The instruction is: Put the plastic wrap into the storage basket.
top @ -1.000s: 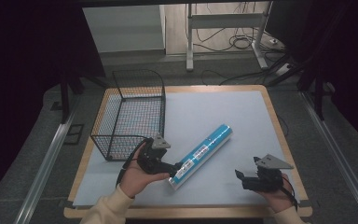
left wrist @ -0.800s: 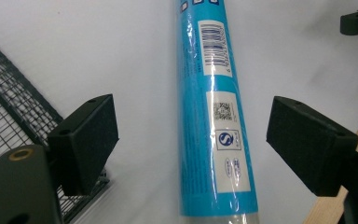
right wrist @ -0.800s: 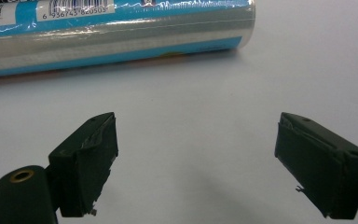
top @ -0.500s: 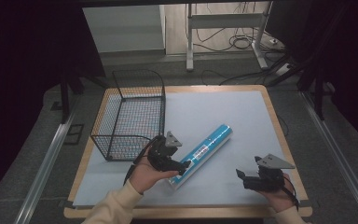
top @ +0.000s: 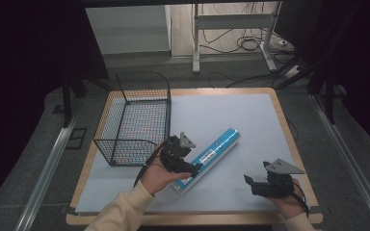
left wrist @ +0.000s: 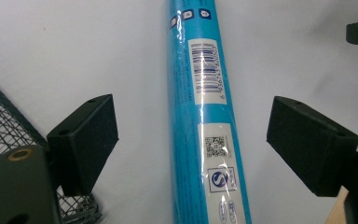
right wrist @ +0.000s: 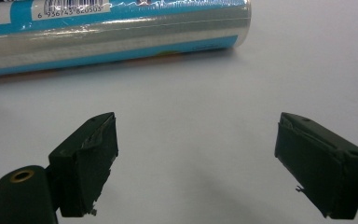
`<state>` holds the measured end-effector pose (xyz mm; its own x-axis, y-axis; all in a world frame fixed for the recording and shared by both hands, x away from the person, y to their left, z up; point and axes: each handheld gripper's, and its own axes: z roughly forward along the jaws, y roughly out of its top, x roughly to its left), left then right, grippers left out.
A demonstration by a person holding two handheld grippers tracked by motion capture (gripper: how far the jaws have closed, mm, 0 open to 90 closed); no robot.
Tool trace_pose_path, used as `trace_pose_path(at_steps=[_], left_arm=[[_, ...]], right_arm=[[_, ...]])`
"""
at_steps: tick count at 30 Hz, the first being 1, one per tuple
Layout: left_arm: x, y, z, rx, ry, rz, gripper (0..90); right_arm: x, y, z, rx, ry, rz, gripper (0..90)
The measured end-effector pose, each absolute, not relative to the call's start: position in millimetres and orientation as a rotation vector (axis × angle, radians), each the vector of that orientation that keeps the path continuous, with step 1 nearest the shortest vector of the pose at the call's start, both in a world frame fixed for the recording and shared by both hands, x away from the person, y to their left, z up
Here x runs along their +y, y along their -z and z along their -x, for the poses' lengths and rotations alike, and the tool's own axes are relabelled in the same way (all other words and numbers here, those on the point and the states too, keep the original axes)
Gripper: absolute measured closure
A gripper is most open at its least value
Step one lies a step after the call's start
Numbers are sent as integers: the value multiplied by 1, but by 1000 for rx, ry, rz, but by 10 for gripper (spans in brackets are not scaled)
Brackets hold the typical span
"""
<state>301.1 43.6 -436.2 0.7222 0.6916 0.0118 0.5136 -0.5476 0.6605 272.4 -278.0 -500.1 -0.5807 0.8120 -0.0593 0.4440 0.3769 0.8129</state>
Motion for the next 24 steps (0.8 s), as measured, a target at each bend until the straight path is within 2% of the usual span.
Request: trace_pose_path(at_steps=[24], left_arm=[[14,443,-319,890,-328,-2366,160]], right_arm=[[-281,499,-273,2181,-1087,-1090,137]])
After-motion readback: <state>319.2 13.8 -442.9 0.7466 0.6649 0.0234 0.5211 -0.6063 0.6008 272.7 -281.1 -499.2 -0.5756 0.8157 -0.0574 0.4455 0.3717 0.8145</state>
